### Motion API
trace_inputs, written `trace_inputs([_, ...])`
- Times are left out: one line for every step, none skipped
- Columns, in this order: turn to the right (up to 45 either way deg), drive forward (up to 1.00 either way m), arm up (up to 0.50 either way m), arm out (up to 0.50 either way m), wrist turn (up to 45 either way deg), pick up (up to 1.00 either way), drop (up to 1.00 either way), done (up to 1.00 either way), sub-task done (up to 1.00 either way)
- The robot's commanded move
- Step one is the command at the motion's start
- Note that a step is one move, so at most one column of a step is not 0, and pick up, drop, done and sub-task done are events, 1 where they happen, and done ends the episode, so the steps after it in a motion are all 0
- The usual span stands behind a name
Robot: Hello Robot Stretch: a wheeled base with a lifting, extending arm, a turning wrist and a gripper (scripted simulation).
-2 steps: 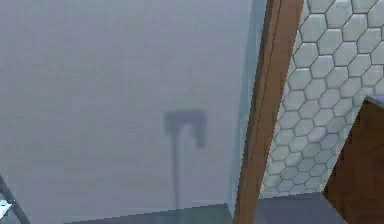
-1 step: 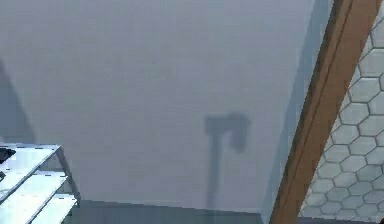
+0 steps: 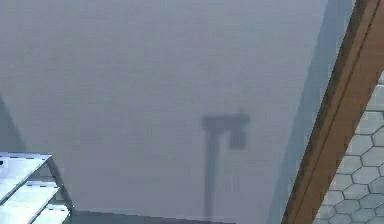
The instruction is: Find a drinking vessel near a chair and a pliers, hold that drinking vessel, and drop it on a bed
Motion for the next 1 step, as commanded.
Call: trace_inputs([39.0, 0.0, 0.0, 0.0, 0.0, 0.0, 0.0, 0.0, 0.0])
